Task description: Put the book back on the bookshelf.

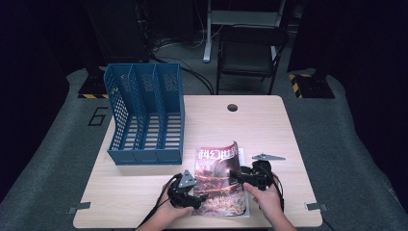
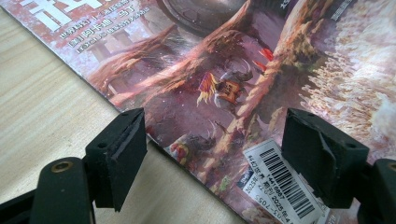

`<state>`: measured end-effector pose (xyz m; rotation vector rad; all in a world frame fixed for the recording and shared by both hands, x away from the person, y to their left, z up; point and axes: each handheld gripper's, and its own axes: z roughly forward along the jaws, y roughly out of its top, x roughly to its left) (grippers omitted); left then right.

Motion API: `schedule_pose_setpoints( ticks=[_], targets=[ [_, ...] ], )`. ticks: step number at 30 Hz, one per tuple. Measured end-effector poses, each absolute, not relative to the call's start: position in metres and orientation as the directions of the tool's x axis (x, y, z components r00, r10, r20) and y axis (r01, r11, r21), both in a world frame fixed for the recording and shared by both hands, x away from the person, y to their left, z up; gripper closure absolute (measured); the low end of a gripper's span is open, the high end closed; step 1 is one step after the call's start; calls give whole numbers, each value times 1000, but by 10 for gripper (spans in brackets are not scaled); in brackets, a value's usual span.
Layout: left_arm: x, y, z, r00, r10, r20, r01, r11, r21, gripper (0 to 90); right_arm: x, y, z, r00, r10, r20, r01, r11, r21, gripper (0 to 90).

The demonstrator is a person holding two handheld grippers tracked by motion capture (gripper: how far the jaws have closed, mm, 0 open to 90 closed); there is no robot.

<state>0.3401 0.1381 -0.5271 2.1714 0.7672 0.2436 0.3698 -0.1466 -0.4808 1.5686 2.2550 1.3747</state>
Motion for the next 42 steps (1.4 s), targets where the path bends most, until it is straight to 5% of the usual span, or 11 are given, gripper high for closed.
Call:
schedule_pose_setpoints(
  ticks=[16, 42],
  targets=[
    [340, 139, -528, 799, 597, -78, 438, -487, 755, 221, 395, -141, -501, -363, 838, 407, 808, 67, 585, 379],
    [340, 139, -529, 799, 597, -78, 435, -482, 761, 222, 381, -140, -509, -436, 802, 409, 804, 143, 578, 453]
  ],
)
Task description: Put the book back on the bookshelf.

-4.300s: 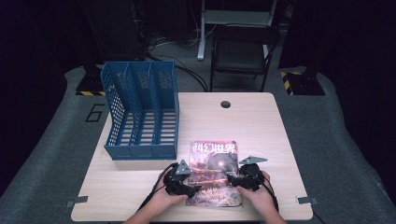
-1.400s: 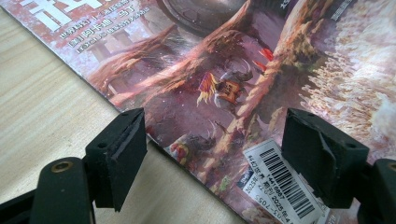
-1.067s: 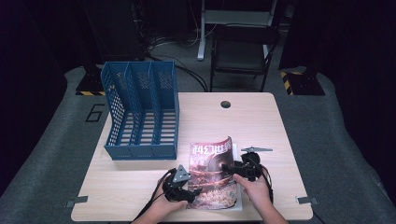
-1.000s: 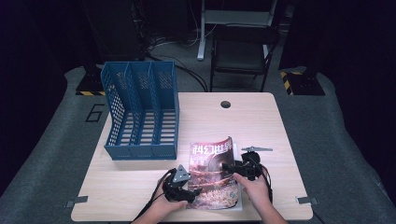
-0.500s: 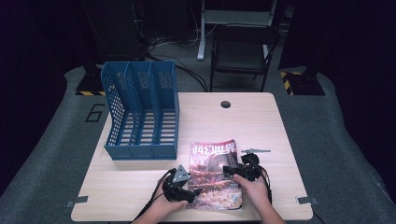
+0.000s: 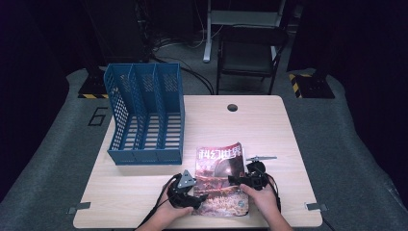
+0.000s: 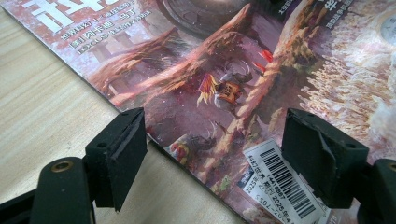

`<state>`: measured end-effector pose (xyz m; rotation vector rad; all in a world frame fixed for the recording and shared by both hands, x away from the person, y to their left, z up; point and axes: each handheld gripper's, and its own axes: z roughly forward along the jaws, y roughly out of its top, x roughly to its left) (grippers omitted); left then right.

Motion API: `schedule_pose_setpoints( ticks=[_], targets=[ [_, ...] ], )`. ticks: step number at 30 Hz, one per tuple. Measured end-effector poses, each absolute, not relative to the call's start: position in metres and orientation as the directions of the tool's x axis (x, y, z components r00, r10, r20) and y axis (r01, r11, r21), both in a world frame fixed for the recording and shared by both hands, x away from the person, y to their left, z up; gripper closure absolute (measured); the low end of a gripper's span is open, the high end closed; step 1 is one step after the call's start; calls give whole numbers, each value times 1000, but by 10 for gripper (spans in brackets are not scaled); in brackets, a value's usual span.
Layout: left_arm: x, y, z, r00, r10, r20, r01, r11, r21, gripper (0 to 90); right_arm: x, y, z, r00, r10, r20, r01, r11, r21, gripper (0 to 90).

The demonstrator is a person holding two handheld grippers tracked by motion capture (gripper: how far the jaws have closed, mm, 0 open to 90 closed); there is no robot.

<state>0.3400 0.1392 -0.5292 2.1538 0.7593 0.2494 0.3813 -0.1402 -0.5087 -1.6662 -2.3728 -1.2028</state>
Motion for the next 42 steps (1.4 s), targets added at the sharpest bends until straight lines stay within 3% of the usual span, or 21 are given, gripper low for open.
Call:
schedule_pose_setpoints(
  ticks=[12, 17, 28, 36, 42],
  targets=[
    [341, 140, -529, 804, 590, -79, 432, -486, 760, 222, 380, -137, -510, -466, 795, 388, 788, 174, 591, 474],
    [341, 140, -528, 806, 587, -80, 432, -490, 757, 221, 380, -139, -510, -473, 802, 366, 782, 190, 594, 567],
    [343, 139, -528, 798, 595, -94, 448, -481, 754, 228, 381, -146, -511, -455, 773, 441, 811, 156, 564, 760],
    [347, 143, -525, 792, 601, -109, 464, -475, 748, 299, 376, -142, -509, -470, 783, 406, 785, 161, 599, 827],
    [348, 143, -525, 798, 591, -116, 465, -483, 742, 303, 369, -139, -507, -473, 792, 386, 765, 152, 626, 854]
  ],
)
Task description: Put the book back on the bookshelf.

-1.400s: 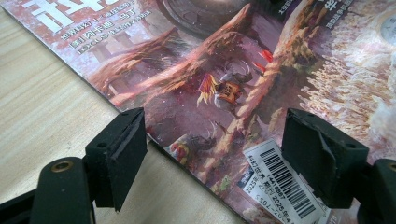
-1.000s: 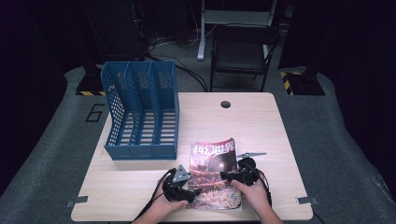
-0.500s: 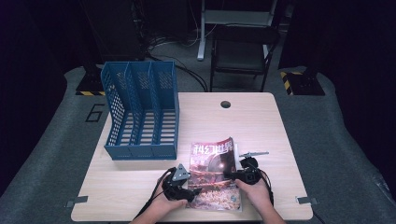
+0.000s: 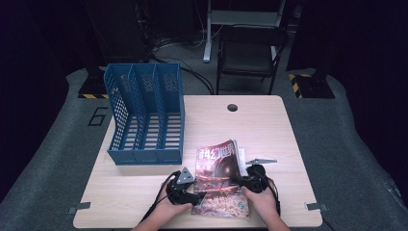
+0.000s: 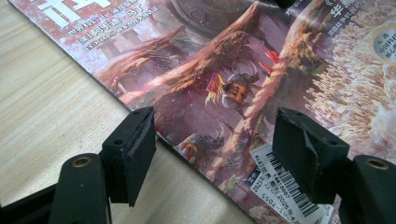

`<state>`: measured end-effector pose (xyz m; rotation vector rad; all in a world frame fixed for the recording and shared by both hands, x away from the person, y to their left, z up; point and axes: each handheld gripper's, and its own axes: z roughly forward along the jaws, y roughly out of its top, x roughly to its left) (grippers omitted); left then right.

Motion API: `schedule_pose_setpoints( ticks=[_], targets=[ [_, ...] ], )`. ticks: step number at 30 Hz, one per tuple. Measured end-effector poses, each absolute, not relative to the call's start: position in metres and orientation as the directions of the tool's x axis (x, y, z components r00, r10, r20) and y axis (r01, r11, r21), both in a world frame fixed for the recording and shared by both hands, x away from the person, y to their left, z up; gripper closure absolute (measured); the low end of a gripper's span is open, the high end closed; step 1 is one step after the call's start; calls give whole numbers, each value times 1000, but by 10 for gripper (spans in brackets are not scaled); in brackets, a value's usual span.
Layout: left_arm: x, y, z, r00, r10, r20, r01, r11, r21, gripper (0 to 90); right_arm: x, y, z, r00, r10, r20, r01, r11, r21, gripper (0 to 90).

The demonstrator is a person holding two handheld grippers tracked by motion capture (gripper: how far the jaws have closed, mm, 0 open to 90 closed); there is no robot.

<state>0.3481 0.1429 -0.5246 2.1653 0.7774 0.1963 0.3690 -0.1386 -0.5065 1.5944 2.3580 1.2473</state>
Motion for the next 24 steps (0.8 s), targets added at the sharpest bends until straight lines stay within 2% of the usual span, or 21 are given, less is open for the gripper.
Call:
schedule_pose_setpoints(
  ticks=[11, 12, 18, 24],
  targets=[
    [351, 144, -523, 798, 592, -111, 469, -496, 731, 301, 361, -134, -500, -497, 800, 336, 715, 159, 681, 862],
    [353, 144, -522, 795, 592, -133, 487, -492, 721, 300, 360, -134, -500, -505, 799, 326, 705, 163, 690, 863],
    [363, 147, -520, 766, 620, -166, 534, -472, 701, 204, 354, -132, -498, -514, 798, 314, 670, 146, 728, 864],
    [368, 147, -519, 761, 623, -179, 542, -460, 703, 149, 349, -132, -494, -518, 796, 315, 651, 128, 748, 864]
  ],
)
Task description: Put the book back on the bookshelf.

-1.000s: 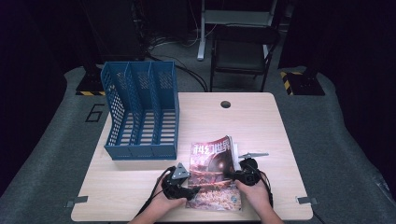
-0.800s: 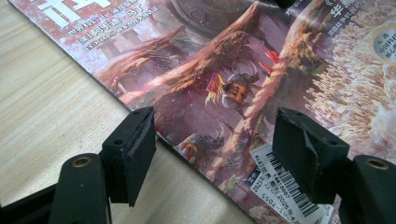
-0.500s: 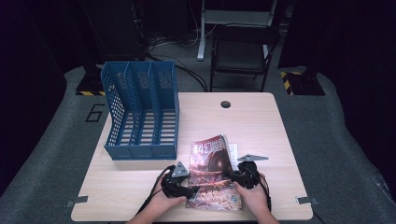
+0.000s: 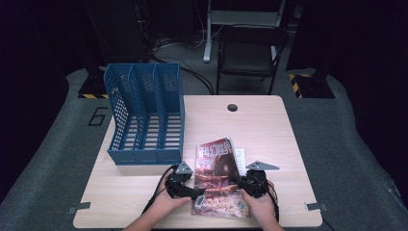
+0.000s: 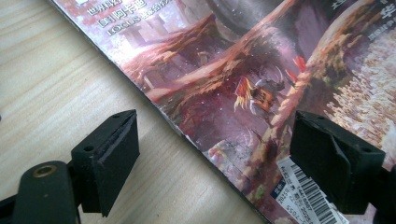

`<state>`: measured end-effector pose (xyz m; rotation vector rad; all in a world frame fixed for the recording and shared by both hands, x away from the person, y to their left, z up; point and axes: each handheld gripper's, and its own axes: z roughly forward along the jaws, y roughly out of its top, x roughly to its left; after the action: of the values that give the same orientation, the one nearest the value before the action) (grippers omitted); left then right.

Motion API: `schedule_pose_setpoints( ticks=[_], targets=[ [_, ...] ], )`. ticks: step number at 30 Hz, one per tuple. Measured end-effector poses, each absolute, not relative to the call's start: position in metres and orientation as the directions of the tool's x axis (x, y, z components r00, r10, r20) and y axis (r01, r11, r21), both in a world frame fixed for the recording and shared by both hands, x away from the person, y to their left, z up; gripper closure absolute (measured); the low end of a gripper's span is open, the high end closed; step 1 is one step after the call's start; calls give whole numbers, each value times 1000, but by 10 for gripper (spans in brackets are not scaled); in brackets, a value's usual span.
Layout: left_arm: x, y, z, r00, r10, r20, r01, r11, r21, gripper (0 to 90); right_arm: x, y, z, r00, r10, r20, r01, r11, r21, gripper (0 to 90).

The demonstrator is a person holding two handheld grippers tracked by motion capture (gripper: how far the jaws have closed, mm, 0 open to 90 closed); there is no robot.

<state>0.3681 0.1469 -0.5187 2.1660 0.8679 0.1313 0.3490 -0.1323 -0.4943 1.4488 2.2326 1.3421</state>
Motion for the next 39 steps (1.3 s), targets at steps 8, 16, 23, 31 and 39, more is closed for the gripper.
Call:
schedule_pose_setpoints(
  ticks=[8, 16, 23, 31, 39],
  targets=[
    [375, 136, -521, 792, 574, -206, 530, -482, 698, 81, 336, -136, -485, -553, 779, 296, 588, 112, 801, 864],
    [382, 129, -521, 821, 524, -227, 514, -504, 694, 47, 330, -136, -481, -570, 771, 284, 559, 111, 822, 864],
    [385, 125, -523, 824, 504, -260, 518, -481, 707, 21, 327, -134, -478, -591, 758, 276, 534, 111, 838, 864],
    [387, 123, -525, 841, 464, -277, 501, -478, 721, 3, 324, -131, -473, -618, 731, 290, 517, 99, 850, 864],
    [386, 122, -525, 840, 477, -259, 496, -481, 723, 9, 328, -133, -477, -610, 732, 303, 532, 95, 841, 862]
  ],
)
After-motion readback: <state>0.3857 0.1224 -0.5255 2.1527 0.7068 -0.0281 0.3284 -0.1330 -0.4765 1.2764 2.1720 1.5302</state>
